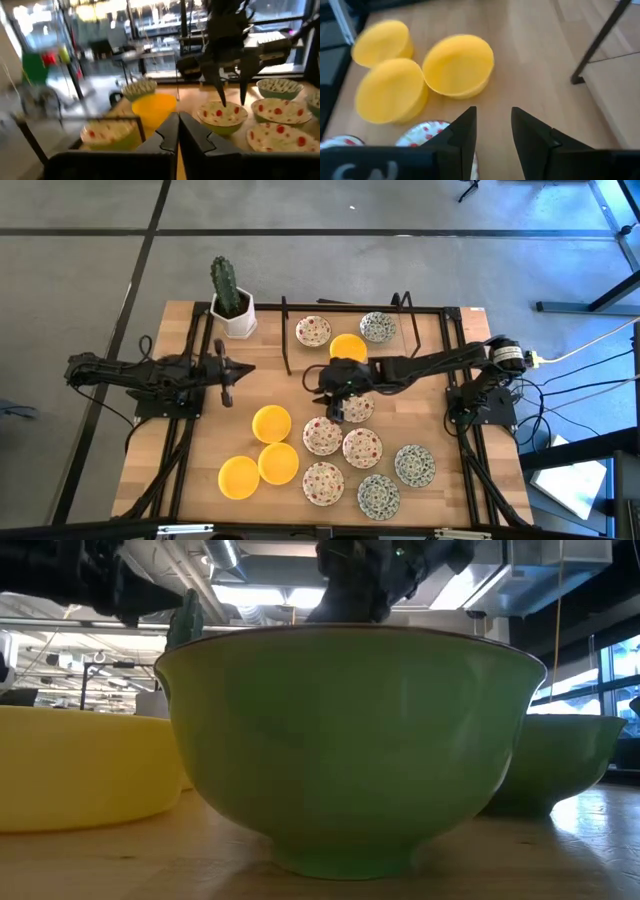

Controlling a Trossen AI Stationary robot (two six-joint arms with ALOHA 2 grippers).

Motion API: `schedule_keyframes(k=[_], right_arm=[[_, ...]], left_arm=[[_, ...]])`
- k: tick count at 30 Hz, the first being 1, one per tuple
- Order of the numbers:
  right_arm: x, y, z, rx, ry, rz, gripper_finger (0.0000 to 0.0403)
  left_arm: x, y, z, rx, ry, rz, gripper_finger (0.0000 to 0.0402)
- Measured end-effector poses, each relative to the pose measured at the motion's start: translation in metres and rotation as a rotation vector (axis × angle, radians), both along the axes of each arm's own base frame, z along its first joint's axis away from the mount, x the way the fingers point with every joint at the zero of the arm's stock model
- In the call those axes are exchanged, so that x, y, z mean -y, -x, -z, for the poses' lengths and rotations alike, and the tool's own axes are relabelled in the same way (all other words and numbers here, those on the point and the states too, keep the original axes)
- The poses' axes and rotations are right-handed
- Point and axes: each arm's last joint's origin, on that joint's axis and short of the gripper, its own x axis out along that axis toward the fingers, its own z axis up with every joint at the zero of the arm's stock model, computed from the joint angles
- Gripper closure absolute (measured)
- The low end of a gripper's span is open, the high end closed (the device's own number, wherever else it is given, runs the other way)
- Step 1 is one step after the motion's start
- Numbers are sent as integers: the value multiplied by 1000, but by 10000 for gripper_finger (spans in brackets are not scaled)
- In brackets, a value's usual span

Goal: Pick & Place Mini bowls
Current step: Stack the red patterned bowl on top of the red patterned bowl on the shelf

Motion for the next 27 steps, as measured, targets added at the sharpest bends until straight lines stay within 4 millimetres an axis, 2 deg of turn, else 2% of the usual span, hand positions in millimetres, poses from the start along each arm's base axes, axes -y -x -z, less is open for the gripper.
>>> schedule_keyframes(k=[4, 8, 12, 17, 22, 27], right_arm=[[-1, 4, -10, 33, -38, -34, 279], [1, 3, -24, 78, -36, -24, 279], [3, 1, -29, 105, -64, 14, 279], [3, 1, -29, 97, -81, 39, 279], [3, 1, -29, 94, -143, 79, 279], [0, 2, -27, 78, -127, 62, 279]], left_arm=[[0, 0, 5, -18, 111, -8, 394], [-1, 0, 6, -44, 49, -29, 399], [-2, 1, 6, -49, 29, -65, 400], [-3, 1, 6, -37, 58, -110, 393], [-1, 1, 8, -41, 137, -55, 392], [-1, 0, 6, -9, 180, -37, 397]])
